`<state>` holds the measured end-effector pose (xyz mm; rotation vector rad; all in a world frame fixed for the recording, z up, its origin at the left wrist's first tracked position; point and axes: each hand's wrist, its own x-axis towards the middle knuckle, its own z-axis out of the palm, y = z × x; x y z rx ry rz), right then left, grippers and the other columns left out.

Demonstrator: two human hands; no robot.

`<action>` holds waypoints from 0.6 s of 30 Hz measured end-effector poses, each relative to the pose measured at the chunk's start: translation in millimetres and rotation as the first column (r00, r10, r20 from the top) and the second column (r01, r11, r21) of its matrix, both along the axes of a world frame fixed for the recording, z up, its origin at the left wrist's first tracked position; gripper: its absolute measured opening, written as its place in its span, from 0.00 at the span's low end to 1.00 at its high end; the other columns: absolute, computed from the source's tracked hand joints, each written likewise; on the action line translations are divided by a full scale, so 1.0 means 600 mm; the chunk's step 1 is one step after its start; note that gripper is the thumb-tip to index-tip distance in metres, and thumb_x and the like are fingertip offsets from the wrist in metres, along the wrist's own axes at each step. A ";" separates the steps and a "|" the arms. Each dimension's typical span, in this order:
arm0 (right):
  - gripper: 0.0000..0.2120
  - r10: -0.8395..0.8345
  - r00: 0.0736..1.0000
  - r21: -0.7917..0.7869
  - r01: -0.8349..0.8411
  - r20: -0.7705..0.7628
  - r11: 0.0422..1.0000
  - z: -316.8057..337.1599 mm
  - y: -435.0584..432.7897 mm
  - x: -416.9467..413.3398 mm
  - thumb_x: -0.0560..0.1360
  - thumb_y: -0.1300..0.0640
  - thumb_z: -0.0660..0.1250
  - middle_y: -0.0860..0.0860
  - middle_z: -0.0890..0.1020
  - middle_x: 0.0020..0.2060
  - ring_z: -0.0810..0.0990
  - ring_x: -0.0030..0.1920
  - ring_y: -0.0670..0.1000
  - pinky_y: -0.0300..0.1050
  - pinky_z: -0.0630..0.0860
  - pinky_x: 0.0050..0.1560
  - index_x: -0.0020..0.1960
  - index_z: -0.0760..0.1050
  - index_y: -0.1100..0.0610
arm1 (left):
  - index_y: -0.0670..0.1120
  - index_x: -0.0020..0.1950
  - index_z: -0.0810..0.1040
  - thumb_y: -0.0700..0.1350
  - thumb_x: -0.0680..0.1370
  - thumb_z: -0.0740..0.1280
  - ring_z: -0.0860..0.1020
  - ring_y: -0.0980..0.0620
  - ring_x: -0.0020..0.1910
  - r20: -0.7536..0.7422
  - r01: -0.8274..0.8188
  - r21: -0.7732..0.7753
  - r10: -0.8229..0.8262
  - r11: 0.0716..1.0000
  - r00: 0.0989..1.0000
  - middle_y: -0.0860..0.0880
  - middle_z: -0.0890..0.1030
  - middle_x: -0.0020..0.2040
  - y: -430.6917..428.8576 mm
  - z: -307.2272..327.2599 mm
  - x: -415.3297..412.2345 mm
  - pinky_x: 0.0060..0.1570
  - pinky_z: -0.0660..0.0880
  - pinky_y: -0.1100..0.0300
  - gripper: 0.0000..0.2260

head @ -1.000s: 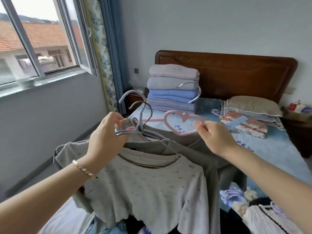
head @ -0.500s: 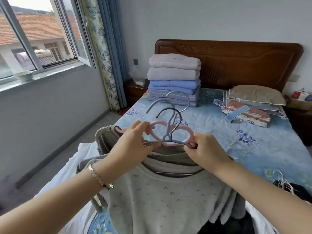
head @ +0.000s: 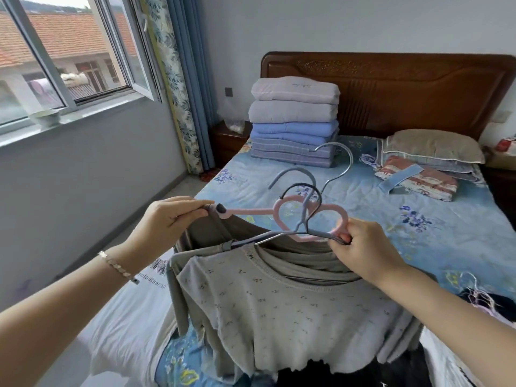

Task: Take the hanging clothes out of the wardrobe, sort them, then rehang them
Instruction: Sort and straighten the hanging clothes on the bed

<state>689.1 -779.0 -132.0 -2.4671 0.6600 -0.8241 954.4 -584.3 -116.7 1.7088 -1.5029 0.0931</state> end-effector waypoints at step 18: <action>0.25 -0.045 0.996 -0.149 0.032 -0.082 0.988 0.072 0.006 0.038 0.72 0.63 0.67 0.44 0.65 0.29 0.65 0.28 0.43 0.39 0.60 0.27 0.66 0.61 0.61 | 0.47 0.69 0.69 0.63 0.69 0.67 0.78 0.43 0.52 0.533 -0.475 0.240 0.294 0.847 0.794 0.47 0.81 0.52 -0.055 -0.015 -0.086 0.49 0.72 0.53 0.33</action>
